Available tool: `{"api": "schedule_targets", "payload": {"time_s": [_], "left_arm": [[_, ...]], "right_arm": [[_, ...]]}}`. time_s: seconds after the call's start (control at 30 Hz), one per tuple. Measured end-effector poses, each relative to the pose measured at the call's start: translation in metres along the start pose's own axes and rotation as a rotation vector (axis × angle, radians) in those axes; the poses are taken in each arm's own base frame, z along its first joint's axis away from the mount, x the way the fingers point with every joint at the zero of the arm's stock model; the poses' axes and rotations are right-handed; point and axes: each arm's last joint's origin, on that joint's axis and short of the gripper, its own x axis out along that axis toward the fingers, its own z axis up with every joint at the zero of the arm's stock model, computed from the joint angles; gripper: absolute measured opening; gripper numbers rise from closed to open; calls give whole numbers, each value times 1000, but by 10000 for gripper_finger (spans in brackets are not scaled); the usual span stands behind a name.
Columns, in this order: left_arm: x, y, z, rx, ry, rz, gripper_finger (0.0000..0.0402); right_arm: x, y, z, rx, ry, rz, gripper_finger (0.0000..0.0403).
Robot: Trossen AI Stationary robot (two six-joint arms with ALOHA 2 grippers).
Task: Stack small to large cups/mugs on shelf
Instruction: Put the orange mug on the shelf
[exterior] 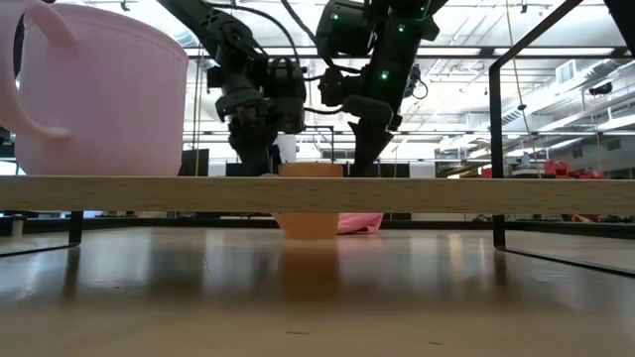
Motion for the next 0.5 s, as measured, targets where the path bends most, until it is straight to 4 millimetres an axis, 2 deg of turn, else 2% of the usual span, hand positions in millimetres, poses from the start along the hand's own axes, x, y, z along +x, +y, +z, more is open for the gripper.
{"api": "schedule_targets", "payload": {"time_s": [0.3, 0.5], "left_arm": [[11, -26, 8, 27, 12, -52, 11], [17, -40, 15, 64, -16, -66, 23]], "right_arm": [[0, 0, 0, 15, 4, 0, 0], [0, 0, -1, 13, 12, -1, 2]]}}
